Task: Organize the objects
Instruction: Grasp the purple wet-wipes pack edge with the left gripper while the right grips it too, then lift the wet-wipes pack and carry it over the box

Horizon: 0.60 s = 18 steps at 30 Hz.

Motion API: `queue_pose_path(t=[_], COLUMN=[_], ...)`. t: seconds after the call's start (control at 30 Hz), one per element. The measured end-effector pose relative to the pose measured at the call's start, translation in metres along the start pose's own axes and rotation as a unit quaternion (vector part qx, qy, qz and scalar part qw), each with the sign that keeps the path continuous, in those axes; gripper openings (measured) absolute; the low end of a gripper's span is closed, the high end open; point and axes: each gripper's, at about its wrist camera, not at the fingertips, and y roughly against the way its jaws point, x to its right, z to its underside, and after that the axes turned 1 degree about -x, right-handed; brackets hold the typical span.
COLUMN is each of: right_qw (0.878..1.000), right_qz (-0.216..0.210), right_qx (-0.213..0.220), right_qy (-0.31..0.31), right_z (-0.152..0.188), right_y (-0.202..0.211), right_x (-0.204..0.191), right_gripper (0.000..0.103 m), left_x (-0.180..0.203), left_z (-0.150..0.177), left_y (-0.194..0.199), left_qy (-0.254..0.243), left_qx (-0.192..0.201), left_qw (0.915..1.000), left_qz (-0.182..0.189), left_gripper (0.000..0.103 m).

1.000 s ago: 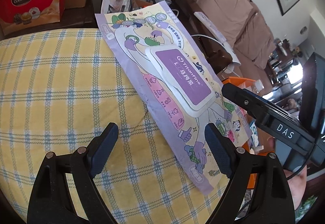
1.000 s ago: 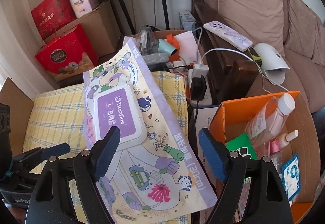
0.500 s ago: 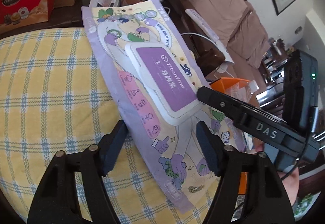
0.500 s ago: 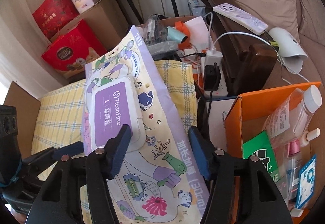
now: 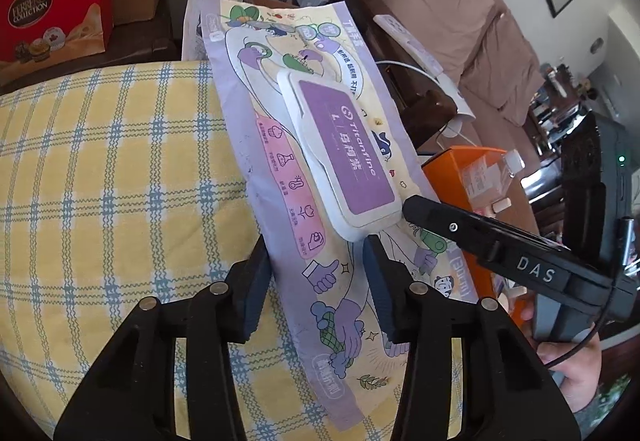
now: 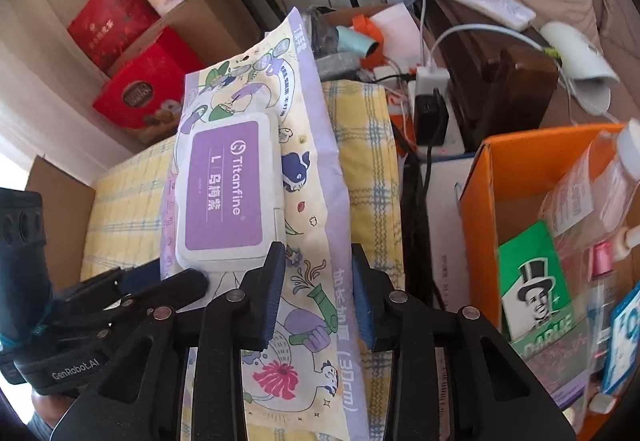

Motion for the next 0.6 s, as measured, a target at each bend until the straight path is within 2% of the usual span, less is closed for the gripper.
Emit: queue_pose_path(t=[0.07,0.17,0.23,0.37,0.6], right_qw=[1.0,0.999,0.999,0.997,0.993], right_qz=[-0.007,0.014,0.012,0.006,-0.034], right_qx=[0.01,0.019,0.019,0.036,0.069], right_qy=[0.003,0.034,0.046,0.066,0.089], right_z=[0.002,0.004,0.005,0.009,0.015], right_y=[0.006,0.014,0.017,0.028,0.055], right_x=[-0.004,-0.023,-0.035,-0.061,-0.11], right_gripper=[0.019,0.014,0.011,0.01,0.01], left_x=[0.003,0.007,0.009,0.012,0.005], left_z=[0.001,0.001,0.002,0.002,0.007], left_y=[0.003,0.013,0.023,0.06,0.129], left_qy=[-0.006,-0.016,-0.023,-0.04,-0.052], left_qx=[0.002,0.013,0.022,0.057,0.104], left_qw=[1.0,0.9997,0.9993,0.9971,0.9918], left_qz=[-0.003,-0.012,-0.018,-0.032,-0.054], left_gripper=[0.038,0.036,0.035,0.033,0.032])
